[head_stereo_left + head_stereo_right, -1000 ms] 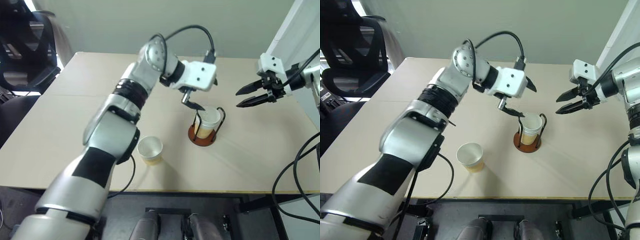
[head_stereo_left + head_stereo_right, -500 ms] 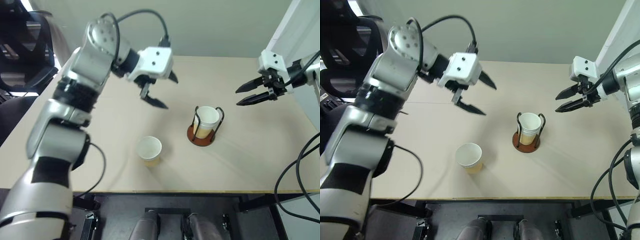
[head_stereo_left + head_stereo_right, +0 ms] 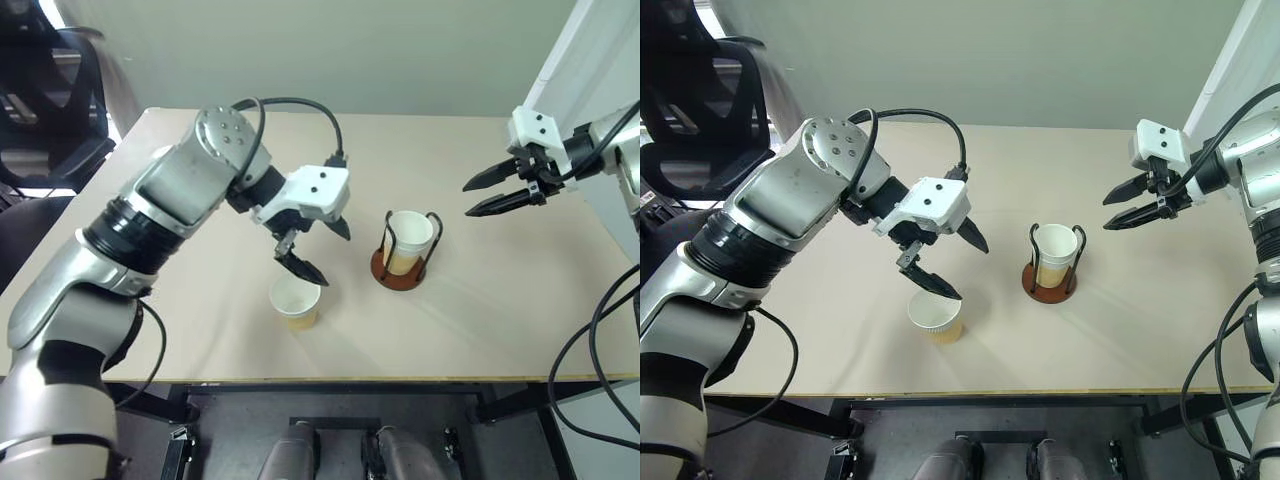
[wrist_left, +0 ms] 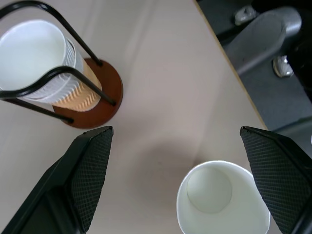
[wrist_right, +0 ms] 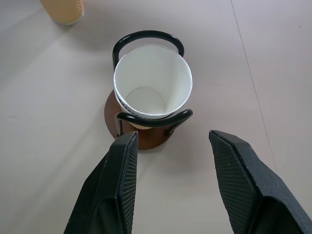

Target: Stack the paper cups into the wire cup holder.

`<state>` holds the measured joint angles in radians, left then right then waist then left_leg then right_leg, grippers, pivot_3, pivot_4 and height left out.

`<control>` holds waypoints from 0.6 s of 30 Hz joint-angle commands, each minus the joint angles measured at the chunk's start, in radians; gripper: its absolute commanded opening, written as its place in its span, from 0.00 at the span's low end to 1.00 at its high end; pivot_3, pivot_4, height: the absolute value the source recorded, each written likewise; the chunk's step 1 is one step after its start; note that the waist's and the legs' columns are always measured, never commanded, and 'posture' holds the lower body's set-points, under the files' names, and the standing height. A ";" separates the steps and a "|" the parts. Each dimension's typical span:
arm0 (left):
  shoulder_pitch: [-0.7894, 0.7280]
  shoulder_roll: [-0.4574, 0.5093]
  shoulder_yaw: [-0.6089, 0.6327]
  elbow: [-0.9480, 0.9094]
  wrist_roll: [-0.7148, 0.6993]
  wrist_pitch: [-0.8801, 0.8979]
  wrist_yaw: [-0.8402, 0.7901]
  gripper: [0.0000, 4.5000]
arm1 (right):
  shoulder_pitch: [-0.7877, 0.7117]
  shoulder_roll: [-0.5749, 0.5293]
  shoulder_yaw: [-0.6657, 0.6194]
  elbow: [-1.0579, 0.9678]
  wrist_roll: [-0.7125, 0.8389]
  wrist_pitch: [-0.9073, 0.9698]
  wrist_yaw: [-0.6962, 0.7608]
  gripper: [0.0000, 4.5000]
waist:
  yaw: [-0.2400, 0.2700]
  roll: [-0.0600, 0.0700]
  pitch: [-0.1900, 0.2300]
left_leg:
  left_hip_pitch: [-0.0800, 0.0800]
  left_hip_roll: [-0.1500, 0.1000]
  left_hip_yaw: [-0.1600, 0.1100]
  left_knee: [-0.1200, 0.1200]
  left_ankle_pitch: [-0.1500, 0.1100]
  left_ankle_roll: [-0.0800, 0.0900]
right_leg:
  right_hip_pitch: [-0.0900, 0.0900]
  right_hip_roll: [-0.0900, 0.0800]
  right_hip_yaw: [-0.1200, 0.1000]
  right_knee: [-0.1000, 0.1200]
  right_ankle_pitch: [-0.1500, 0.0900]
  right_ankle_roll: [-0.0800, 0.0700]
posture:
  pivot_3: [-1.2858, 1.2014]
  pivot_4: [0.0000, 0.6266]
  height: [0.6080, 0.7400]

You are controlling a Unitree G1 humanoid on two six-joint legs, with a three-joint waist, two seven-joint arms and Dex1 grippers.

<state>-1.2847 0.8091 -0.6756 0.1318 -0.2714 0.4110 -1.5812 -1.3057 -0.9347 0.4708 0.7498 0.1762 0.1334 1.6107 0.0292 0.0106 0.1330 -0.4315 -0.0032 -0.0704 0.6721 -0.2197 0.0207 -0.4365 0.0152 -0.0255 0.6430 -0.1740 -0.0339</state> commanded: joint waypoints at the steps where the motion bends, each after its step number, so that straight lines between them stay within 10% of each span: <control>1: -0.030 -0.003 -0.002 -0.019 0.050 0.007 -0.033 0.99 | -0.027 -0.020 0.002 -0.013 0.019 0.002 0.004 0.51 | -0.002 0.000 0.000 | 0.000 0.000 0.000 0.000 0.000 0.000 | 0.000 0.000 0.000 0.000 0.000 0.000 | 0.52 0.24 1.00; 18: 0.012 0.087 -0.063 -0.075 0.159 -0.018 -0.033 0.99 | -0.068 -0.008 0.043 0.074 0.006 -0.040 0.004 0.51 | -0.004 0.000 0.000 | 0.001 0.000 0.000 -0.009 0.000 -0.001 | 0.000 0.000 0.000 -0.005 -0.001 -0.002 | 0.52 0.24 1.00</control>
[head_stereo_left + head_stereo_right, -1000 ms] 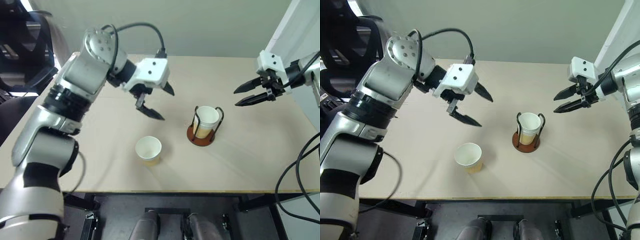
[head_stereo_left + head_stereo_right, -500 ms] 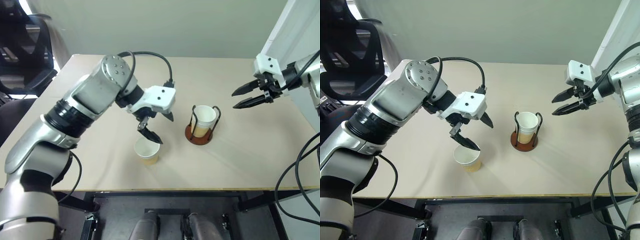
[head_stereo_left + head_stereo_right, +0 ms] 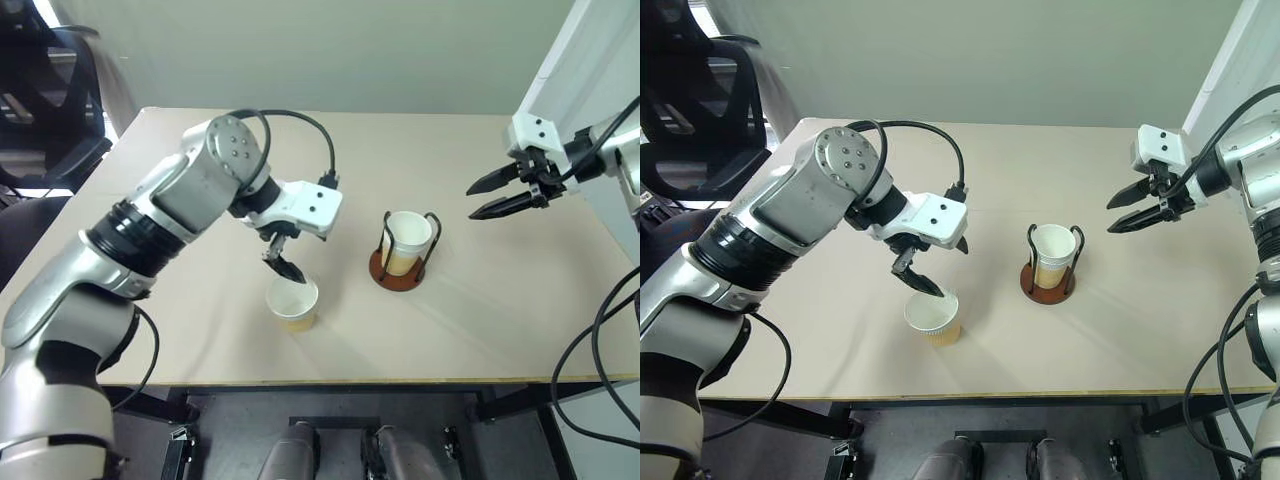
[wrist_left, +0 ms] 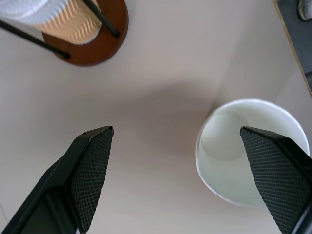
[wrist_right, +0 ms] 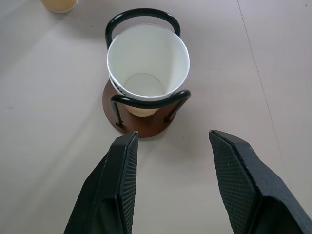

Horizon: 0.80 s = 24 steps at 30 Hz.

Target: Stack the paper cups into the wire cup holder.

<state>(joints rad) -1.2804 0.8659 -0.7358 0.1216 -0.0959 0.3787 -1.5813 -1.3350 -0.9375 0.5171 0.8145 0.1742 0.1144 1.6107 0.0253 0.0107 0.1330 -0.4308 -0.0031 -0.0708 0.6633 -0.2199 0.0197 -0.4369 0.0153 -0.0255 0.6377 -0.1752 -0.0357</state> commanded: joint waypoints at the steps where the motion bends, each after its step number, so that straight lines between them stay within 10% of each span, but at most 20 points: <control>1: 0.015 0.040 -0.001 -0.083 -0.022 0.022 -0.033 0.99 | -0.043 -0.004 0.000 0.019 0.007 -0.027 0.004 0.51 | 0.000 0.000 0.000 | 0.000 0.000 0.000 0.000 0.000 0.000 | 0.000 0.000 0.000 -0.001 0.000 0.000 | 0.52 0.24 1.00; 24: 0.093 -0.068 0.039 0.064 0.226 -0.246 -0.026 0.99 | -0.076 0.001 0.031 0.081 0.016 -0.067 0.004 0.51 | 0.001 0.000 0.000 | -0.001 0.000 -0.001 -0.001 -0.001 0.000 | 0.000 0.000 0.000 -0.003 0.000 -0.001 | 0.52 0.24 1.00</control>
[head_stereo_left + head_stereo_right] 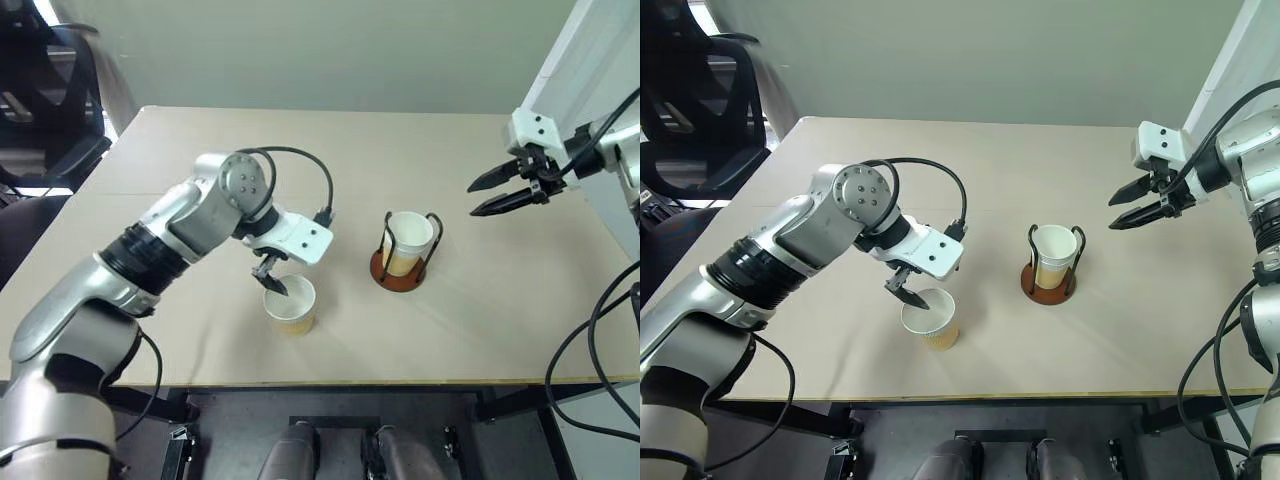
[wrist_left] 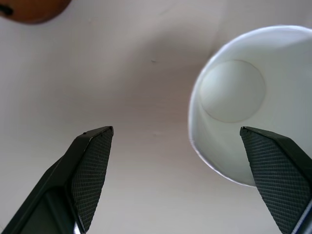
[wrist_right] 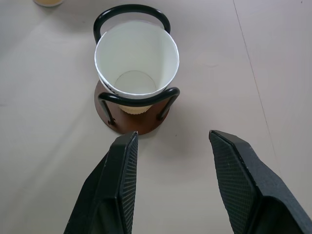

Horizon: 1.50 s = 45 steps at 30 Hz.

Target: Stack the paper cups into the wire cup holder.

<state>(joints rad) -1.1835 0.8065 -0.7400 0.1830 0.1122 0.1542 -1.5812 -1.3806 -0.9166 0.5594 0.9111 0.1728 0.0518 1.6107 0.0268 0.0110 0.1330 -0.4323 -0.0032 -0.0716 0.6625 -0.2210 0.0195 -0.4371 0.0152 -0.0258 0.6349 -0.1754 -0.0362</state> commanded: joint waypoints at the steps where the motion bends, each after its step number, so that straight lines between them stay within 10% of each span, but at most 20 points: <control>1: 0.000 -0.018 0.048 0.000 0.021 -0.020 -0.027 0.99 | -0.030 -0.021 -0.013 -0.015 0.018 -0.004 0.004 0.51 | 0.000 0.000 0.000 | 0.000 0.000 0.000 0.000 0.000 0.000 | 0.000 0.000 0.000 0.000 0.000 0.000 | 0.52 0.24 1.00; 11: 0.030 -0.006 0.003 -0.066 -0.059 0.023 -0.033 0.88 | -0.015 -0.027 -0.027 -0.025 0.023 -0.002 0.004 0.51 | 0.000 0.000 0.000 | 0.000 0.000 0.000 0.000 0.000 0.000 | 0.000 0.000 0.000 0.000 0.000 0.000 | 0.52 0.24 1.00; 22: -0.003 0.067 -0.026 0.000 -0.109 -0.010 -0.033 0.03 | 0.005 0.013 -0.054 0.002 0.013 -0.026 0.004 0.51 | 0.000 0.000 0.000 | 0.000 0.000 0.000 0.000 0.000 0.000 | 0.000 0.000 0.000 0.001 0.000 0.000 | 0.52 0.24 1.00; 45: -0.202 0.097 -0.017 0.225 -0.217 0.028 -0.033 0.01 | 0.074 -0.005 -0.065 -0.074 0.208 -0.072 0.004 0.51 | 0.003 0.000 0.000 | -0.003 0.000 -0.001 0.000 -0.001 -0.001 | -0.002 0.000 0.000 -0.003 0.000 0.000 | 0.52 0.24 1.00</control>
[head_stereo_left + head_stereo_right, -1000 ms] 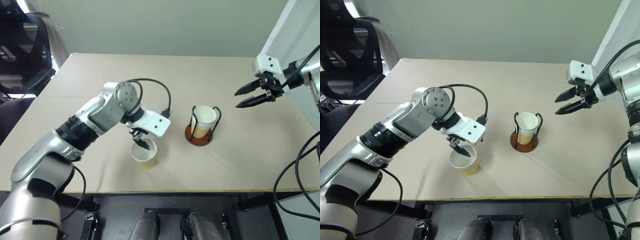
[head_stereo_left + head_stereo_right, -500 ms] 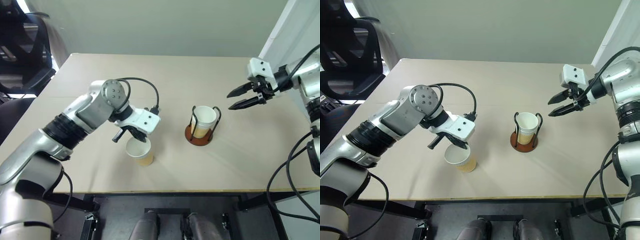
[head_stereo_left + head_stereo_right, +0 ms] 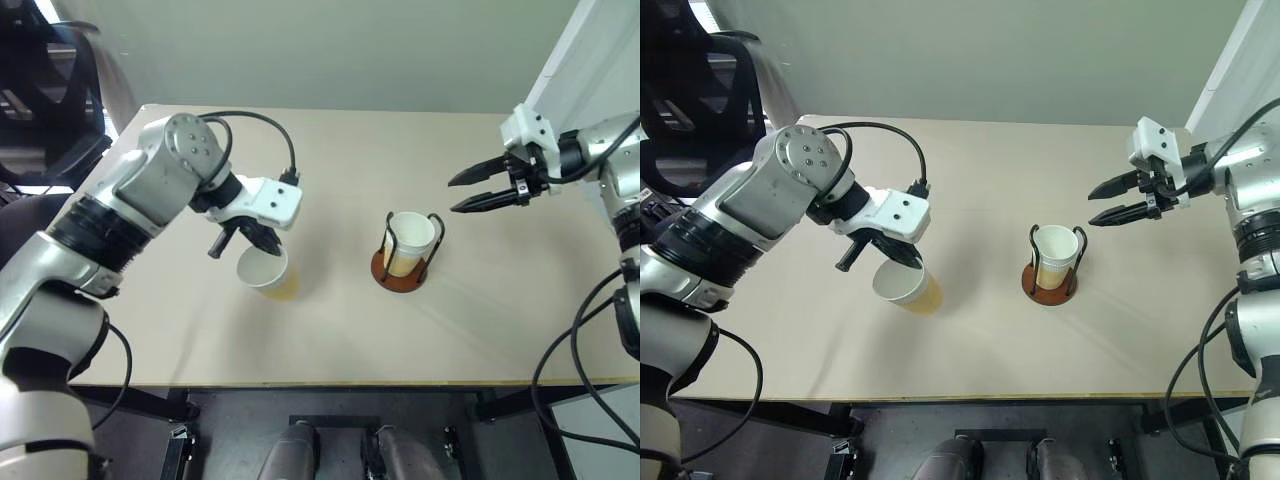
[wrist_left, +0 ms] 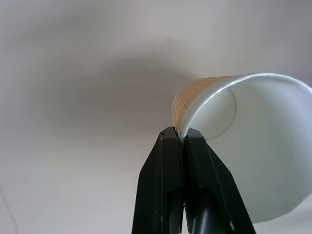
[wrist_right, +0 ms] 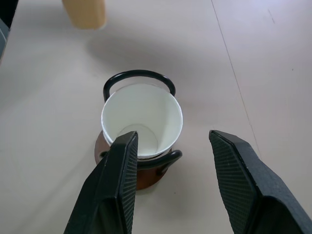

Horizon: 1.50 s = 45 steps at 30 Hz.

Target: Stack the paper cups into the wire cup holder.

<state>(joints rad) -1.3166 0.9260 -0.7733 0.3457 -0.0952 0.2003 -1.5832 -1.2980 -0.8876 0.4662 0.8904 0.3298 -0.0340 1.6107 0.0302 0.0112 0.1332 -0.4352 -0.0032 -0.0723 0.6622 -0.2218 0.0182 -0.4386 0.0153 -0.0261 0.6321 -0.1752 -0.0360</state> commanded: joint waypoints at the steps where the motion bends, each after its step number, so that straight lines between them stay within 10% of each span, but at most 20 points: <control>1: -0.094 -0.039 0.015 0.100 -0.001 -0.035 -0.031 0.01 | -0.005 -0.044 0.043 -0.067 0.064 0.022 0.004 0.51 | 0.000 0.000 0.000 | 0.000 0.000 0.000 0.000 0.000 0.000 | 0.000 0.000 0.000 0.000 0.000 0.000 | 0.52 0.24 1.00; 20: -0.482 -0.465 0.182 0.786 0.227 -0.278 0.021 0.01 | 0.002 -0.143 0.185 -0.136 0.155 0.027 0.004 0.51 | 0.004 0.000 0.000 | -0.004 0.000 0.001 0.000 -0.005 0.006 | 0.000 0.000 0.000 -0.006 -0.001 0.005 | 0.52 0.24 1.00; 45: -0.539 -0.652 0.369 0.910 0.347 -0.338 0.201 0.01 | 0.010 -0.185 0.174 -0.166 0.147 0.038 0.004 0.51 | 0.011 0.000 0.000 | -0.005 0.000 0.003 0.004 -0.006 0.008 | 0.000 0.000 0.001 -0.006 -0.001 0.008 | 0.52 0.24 1.00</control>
<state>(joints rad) -1.8217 0.2834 -0.4324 1.2657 0.2488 -0.1263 -1.4036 -1.2800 -1.0487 0.6558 0.7447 0.4675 0.0040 1.6108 0.0408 0.0111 0.1334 -0.4399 -0.0032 -0.0690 0.6659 -0.2283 0.0262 -0.4384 0.0155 -0.0253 0.6265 -0.1762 -0.0279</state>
